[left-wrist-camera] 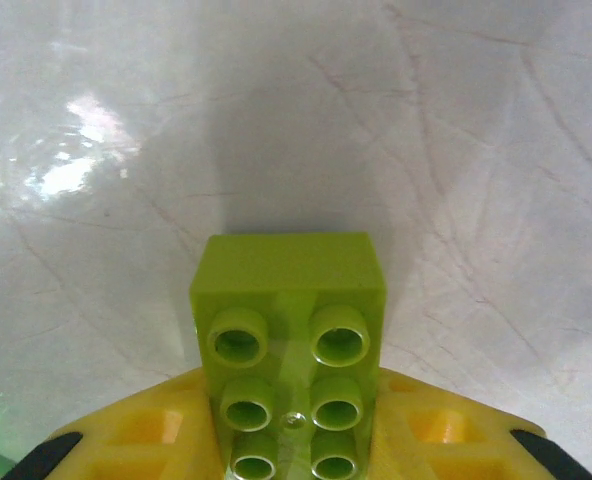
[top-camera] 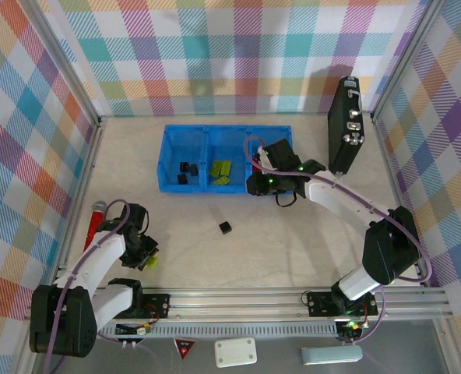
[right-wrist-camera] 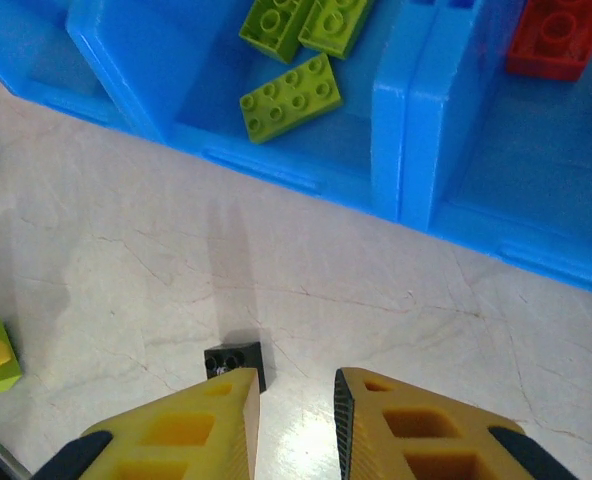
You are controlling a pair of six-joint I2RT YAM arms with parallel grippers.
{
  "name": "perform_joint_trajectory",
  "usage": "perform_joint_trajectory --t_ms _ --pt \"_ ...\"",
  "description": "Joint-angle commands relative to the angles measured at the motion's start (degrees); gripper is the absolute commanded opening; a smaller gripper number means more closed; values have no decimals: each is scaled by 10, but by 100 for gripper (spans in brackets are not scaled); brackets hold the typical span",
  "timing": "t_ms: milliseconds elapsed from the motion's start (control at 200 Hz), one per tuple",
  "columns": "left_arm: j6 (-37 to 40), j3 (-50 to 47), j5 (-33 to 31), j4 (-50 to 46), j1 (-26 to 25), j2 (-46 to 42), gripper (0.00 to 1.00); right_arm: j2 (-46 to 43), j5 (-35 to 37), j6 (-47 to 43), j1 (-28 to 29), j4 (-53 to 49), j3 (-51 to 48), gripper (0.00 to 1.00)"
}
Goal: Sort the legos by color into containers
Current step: Pick up the lego from the bottom-left of the table, then place the lego in the container.
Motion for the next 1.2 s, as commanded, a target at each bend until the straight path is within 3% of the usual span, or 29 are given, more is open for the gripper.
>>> perform_joint_trajectory --t_ms 0,255,620,1195 --pt "19 20 17 7 9 -11 31 -24 12 -1 -3 -15 -10 29" --pt "57 69 24 30 8 20 30 -45 47 -2 -3 -49 -37 30" --pt "161 193 14 39 -16 139 29 -48 83 20 -2 -99 -52 30" --pt "233 453 -9 3 -141 301 28 -77 188 84 -3 -181 -48 30"
